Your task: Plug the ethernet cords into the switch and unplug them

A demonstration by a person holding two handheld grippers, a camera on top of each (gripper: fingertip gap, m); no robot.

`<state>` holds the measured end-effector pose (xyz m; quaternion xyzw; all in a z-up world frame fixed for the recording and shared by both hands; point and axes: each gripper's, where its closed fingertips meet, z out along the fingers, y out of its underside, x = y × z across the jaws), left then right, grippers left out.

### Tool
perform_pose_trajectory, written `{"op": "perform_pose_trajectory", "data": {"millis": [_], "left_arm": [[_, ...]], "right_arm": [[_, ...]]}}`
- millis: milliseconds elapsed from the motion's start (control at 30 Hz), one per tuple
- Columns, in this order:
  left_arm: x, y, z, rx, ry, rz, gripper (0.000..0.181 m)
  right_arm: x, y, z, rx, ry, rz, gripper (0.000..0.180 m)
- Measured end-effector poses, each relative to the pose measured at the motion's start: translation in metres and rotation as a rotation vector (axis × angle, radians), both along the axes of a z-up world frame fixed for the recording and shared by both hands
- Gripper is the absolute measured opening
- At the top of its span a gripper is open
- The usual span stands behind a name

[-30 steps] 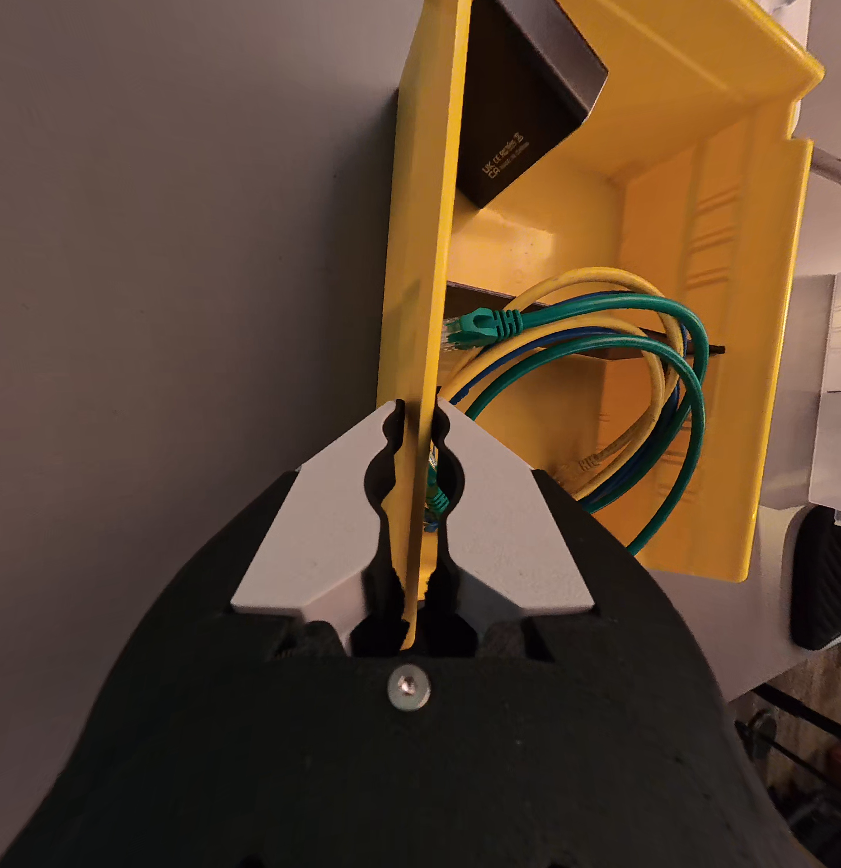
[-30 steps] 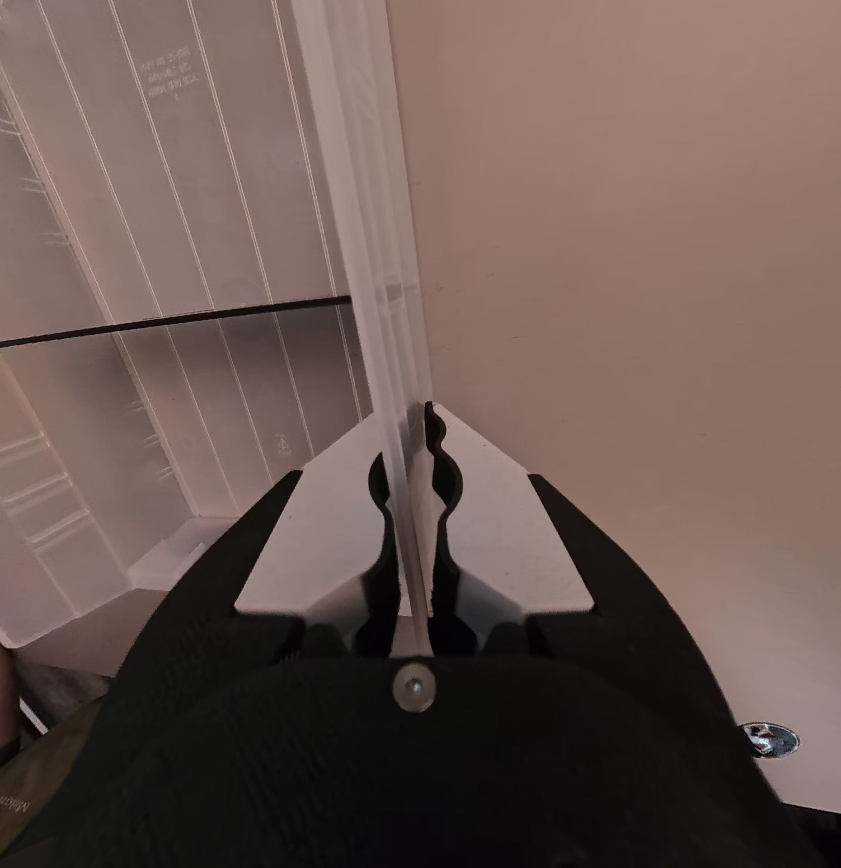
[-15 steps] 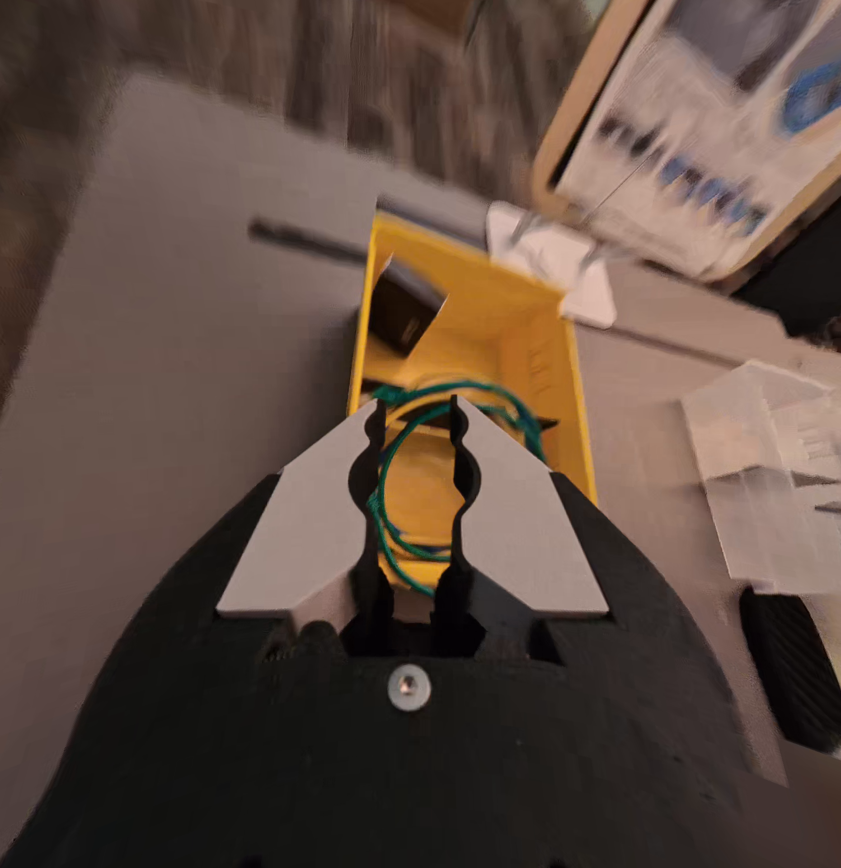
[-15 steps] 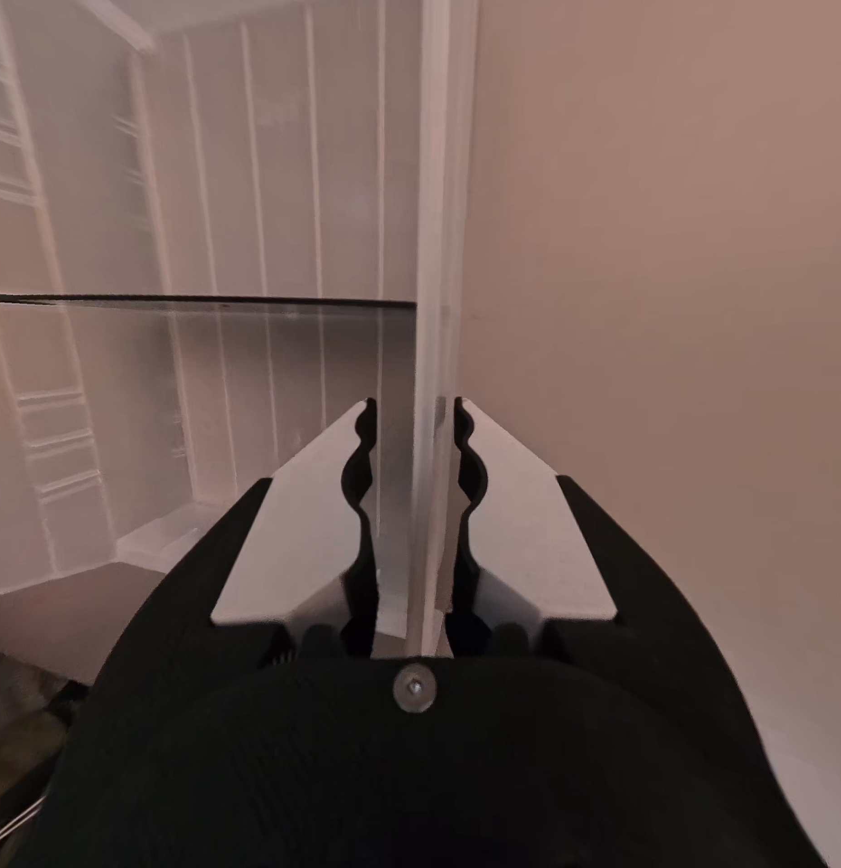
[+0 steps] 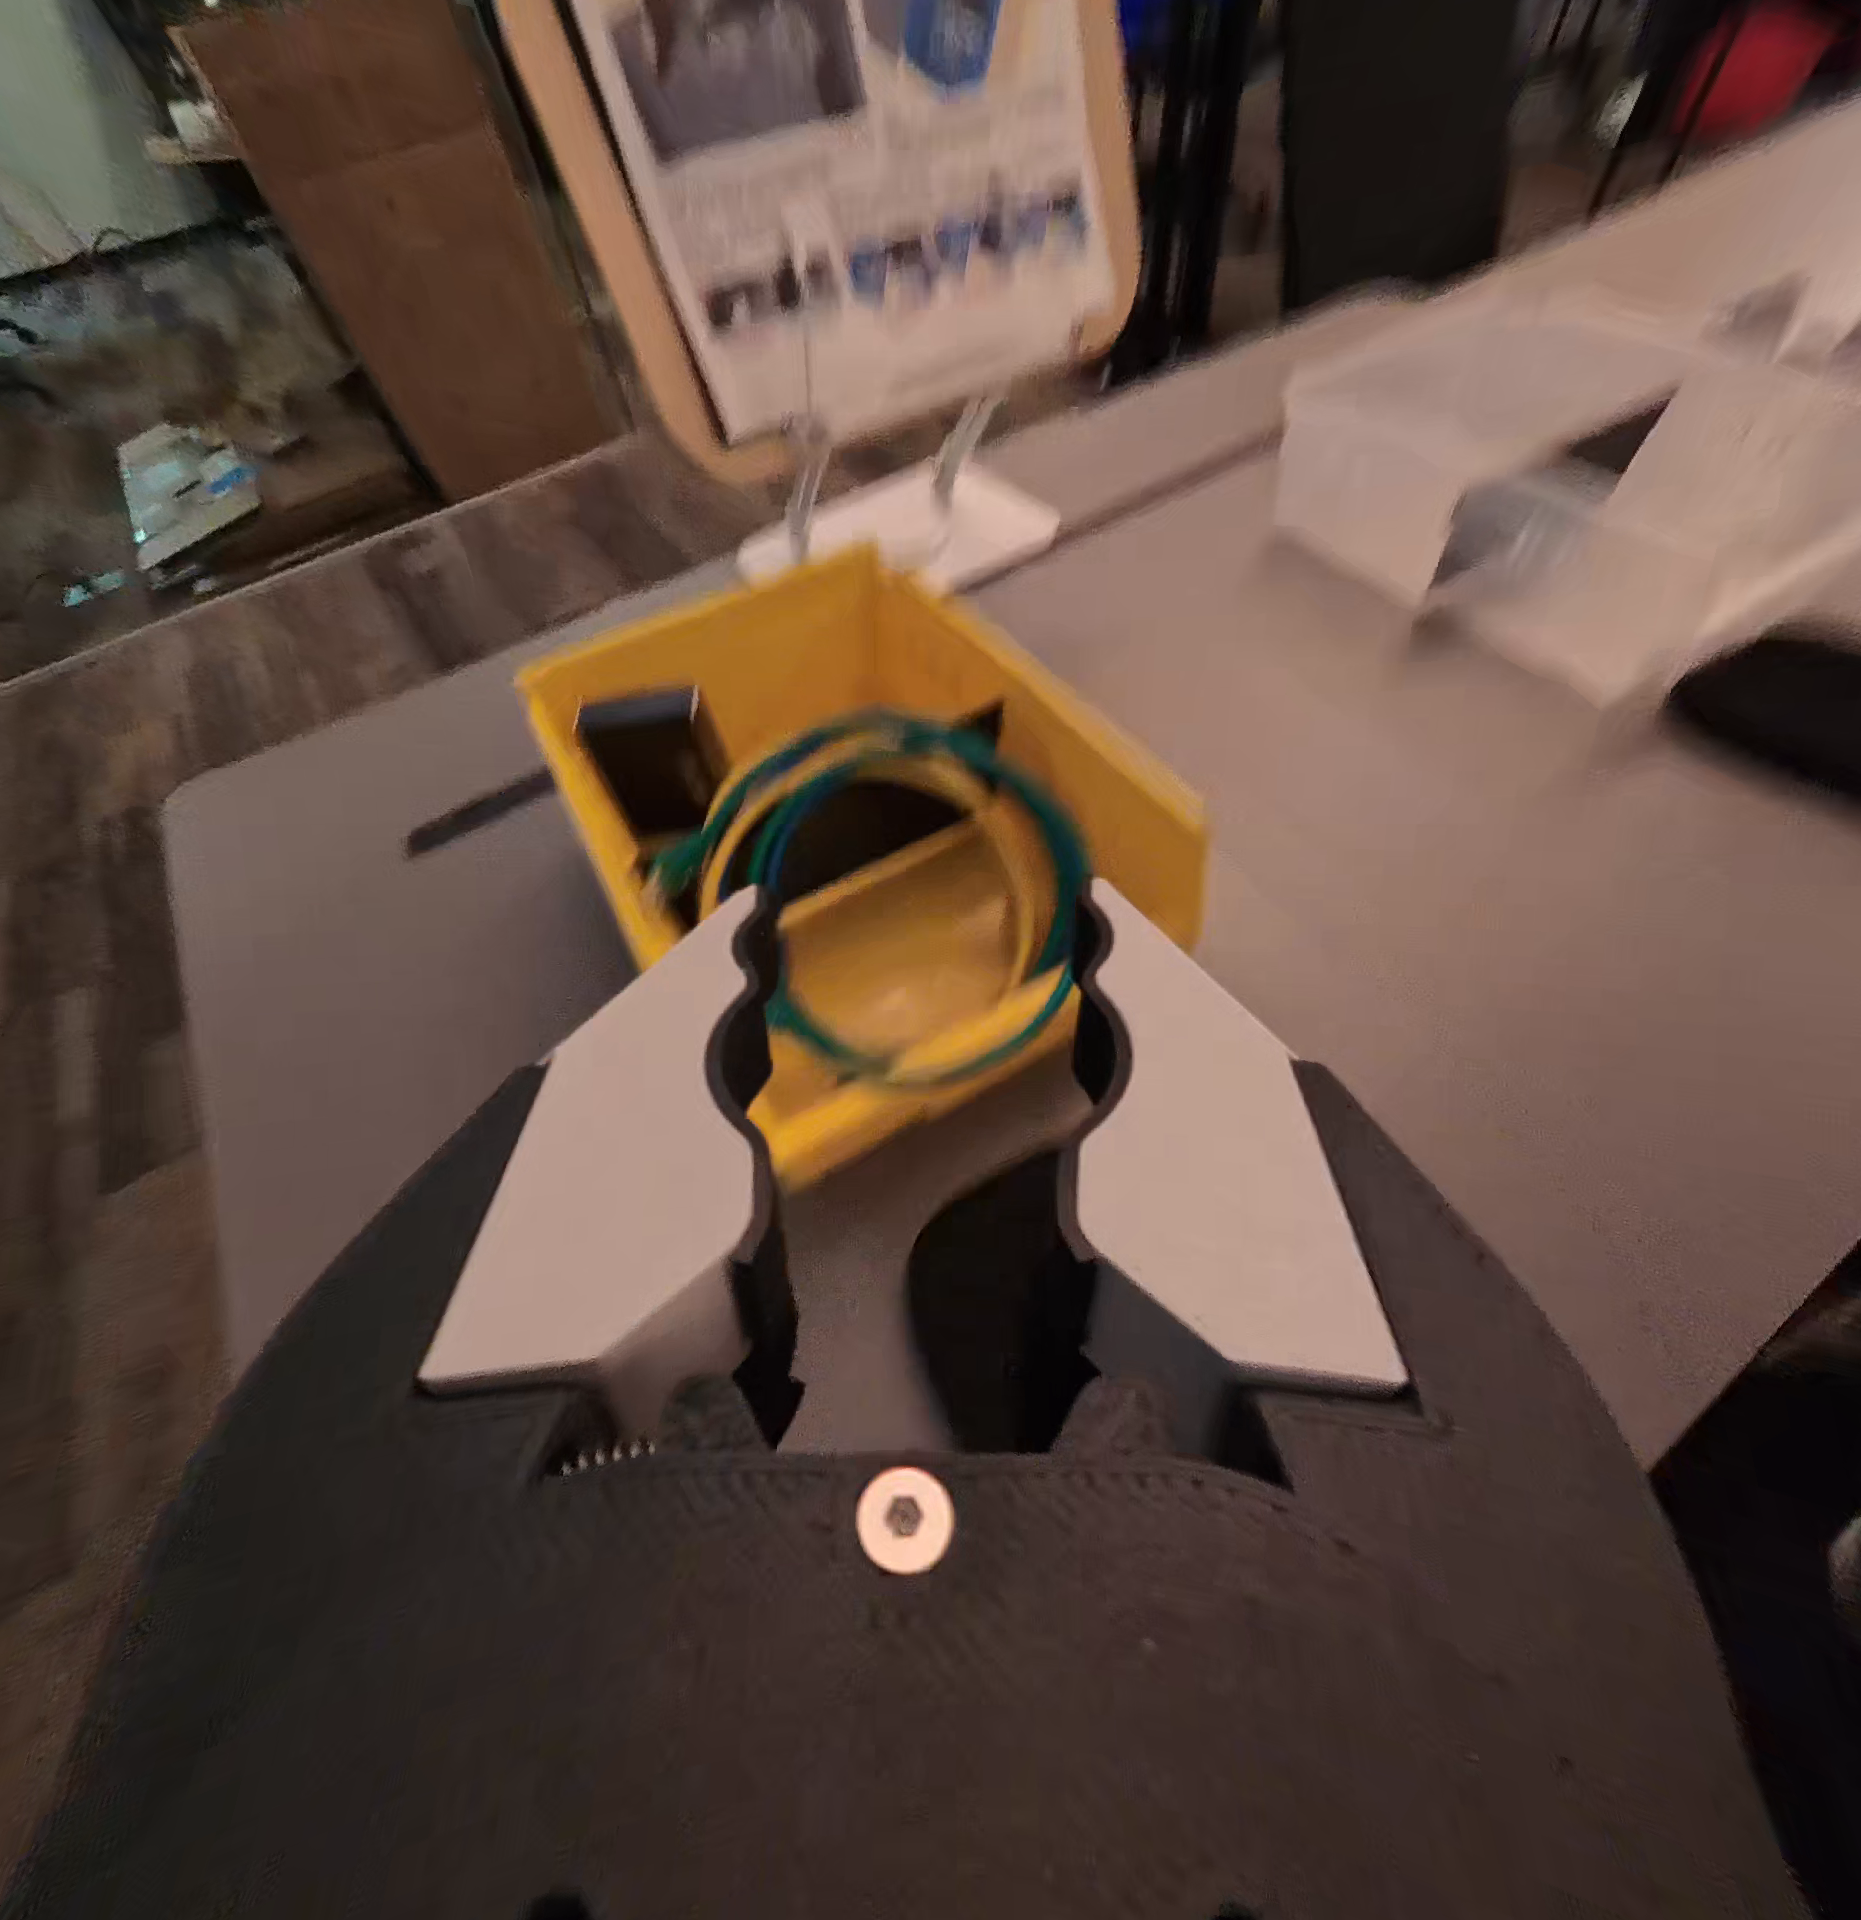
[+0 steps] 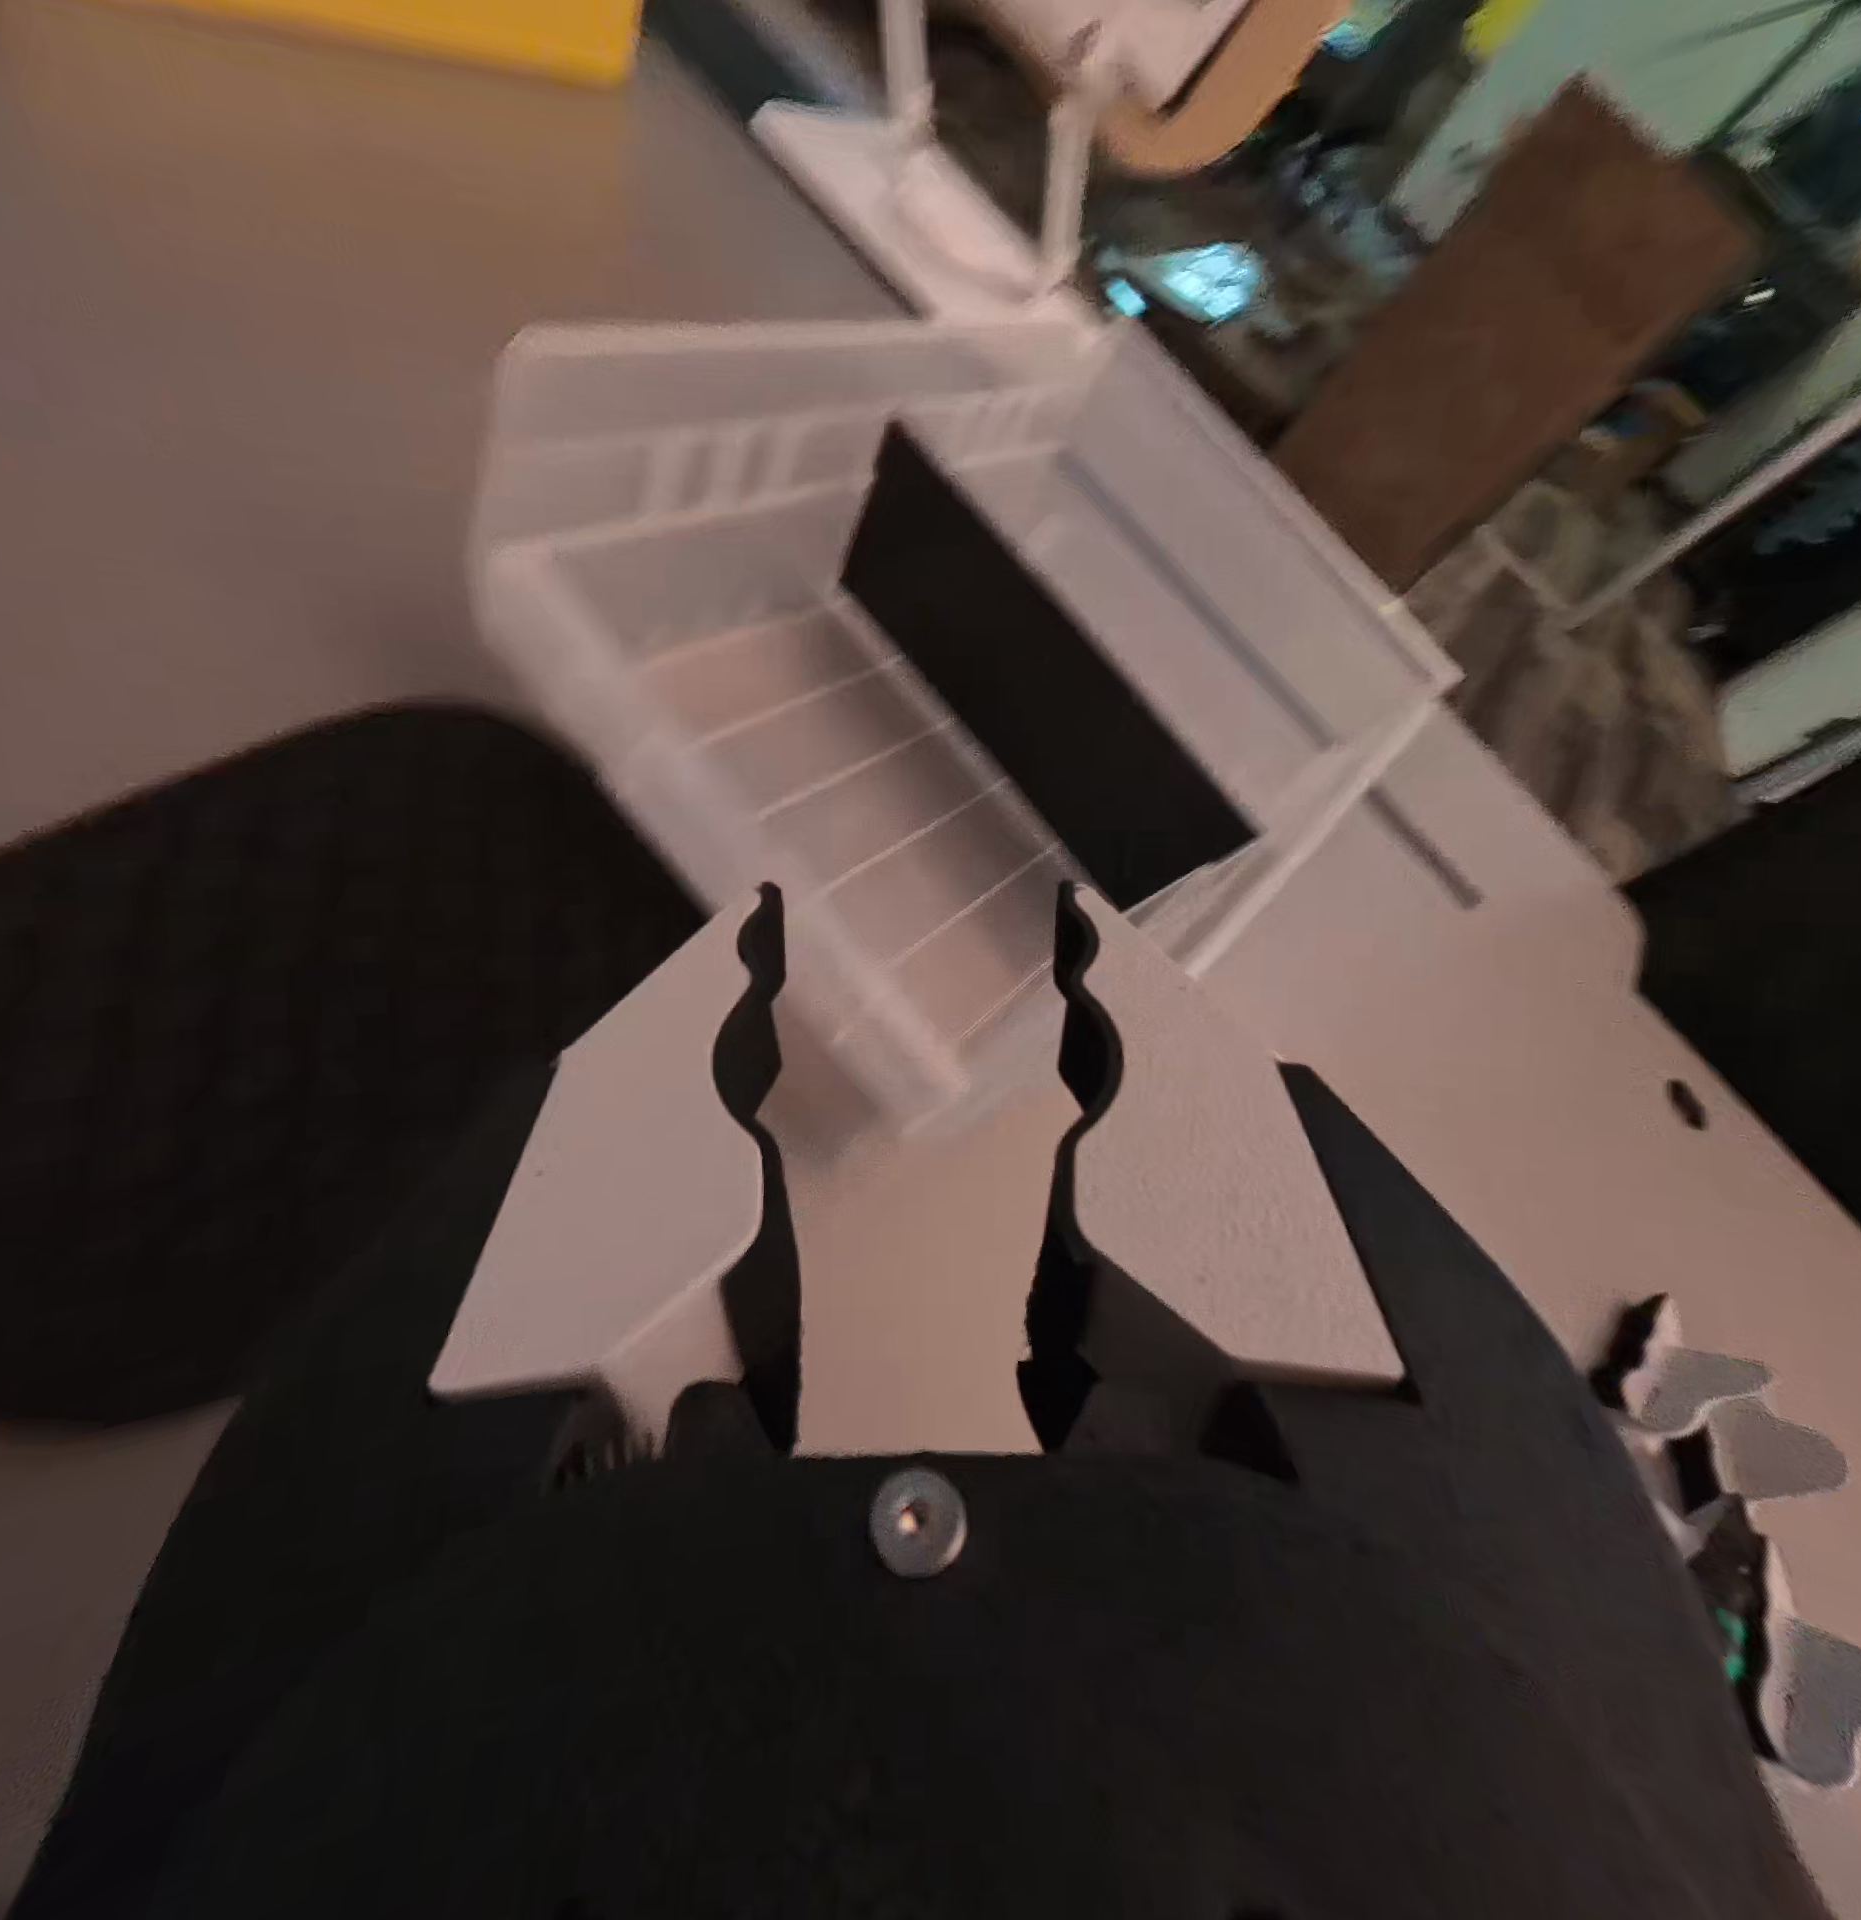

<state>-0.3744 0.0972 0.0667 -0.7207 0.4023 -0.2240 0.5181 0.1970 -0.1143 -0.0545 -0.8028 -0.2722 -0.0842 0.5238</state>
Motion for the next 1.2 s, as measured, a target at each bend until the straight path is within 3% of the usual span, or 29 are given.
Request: {"op": "perform_pose_trajectory", "data": {"millis": [167, 300, 367, 567, 767, 900, 1000, 1200], "left_arm": [[-0.109, -0.001, -0.123, -0.047, 0.422, 0.013, 0.045], [-0.127, -0.007, -0.173, -0.256, 0.349, -0.068, 0.041], [-0.115, -0.011, -0.181, -0.272, 0.326, -0.148, 0.042], [-0.096, -0.034, -0.211, -0.349, 0.507, -0.387, 0.049], [-0.095, -0.042, -0.222, -0.385, 0.543, -0.515, 0.04], [-0.09, -0.043, -0.22, -0.383, 0.467, -0.577, 0.034], [-0.089, -0.056, -0.22, -0.436, 0.419, -0.625, 0.01], [-0.088, -0.06, -0.218, -0.337, 0.416, -0.568, 0.003]], "right_arm": [[-0.024, -0.058, -0.055, -0.251, 0.077, 0.185, 0.043], [-0.018, -0.069, -0.082, -0.4, 0.183, 0.234, 0.041], [-0.02, -0.066, -0.088, -0.445, 0.221, 0.255, 0.041], [-0.038, -0.061, -0.098, -0.525, 0.252, 0.366, 0.039], [-0.038, -0.059, -0.097, -0.432, 0.238, 0.424, 0.04], [-0.035, -0.06, -0.105, -0.489, 0.293, 0.403, 0.039], [-0.036, -0.06, -0.106, -0.499, 0.31, 0.402, 0.037], [-0.038, -0.062, -0.105, -0.51, 0.306, 0.396, 0.032]]}}
